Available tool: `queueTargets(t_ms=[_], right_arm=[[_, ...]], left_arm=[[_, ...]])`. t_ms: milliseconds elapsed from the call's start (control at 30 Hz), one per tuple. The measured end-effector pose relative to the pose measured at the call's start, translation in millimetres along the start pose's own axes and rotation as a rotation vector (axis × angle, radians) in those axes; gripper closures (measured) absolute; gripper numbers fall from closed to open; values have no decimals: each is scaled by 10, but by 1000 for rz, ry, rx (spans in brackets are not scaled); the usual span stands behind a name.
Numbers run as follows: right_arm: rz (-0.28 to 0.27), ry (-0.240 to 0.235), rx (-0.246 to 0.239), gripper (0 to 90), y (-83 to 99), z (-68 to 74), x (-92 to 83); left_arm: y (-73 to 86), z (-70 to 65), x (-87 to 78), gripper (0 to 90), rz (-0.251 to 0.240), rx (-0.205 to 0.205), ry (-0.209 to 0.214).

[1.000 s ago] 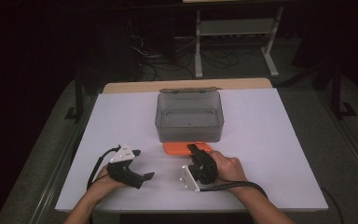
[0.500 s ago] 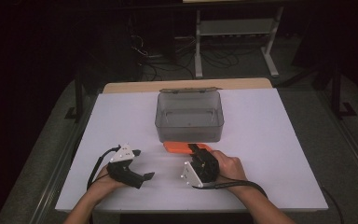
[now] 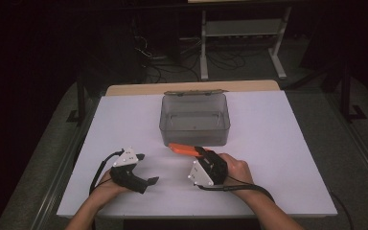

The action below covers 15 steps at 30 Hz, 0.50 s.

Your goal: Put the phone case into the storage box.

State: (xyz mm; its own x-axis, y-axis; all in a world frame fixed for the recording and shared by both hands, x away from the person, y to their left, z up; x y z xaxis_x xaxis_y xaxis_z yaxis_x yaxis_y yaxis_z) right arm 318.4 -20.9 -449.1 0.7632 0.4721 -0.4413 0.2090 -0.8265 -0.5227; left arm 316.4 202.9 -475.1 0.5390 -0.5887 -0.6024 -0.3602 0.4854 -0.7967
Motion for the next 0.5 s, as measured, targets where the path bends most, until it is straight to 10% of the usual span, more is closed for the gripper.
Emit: queueTargets(t_ms=[500], right_arm=[[-26,-53,132,786,31,-68,-12]], left_arm=[[-2,-1,-1,0,-1,0,-1]])
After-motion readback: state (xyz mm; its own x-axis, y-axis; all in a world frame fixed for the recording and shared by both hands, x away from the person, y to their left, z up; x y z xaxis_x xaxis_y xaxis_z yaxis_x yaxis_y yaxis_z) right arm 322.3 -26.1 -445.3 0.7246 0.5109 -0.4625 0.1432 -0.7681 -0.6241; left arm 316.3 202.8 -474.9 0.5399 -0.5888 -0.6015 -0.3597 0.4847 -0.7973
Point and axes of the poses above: each handheld gripper's, and its own axes: x roughly forward along the jaws, y roughly out of its underside, z roughly to its left, the point moved 6 cm from there along x, roughly forward along the jaws, and after that the axes turned 8 degrees about -y, right-handed, at the moved point
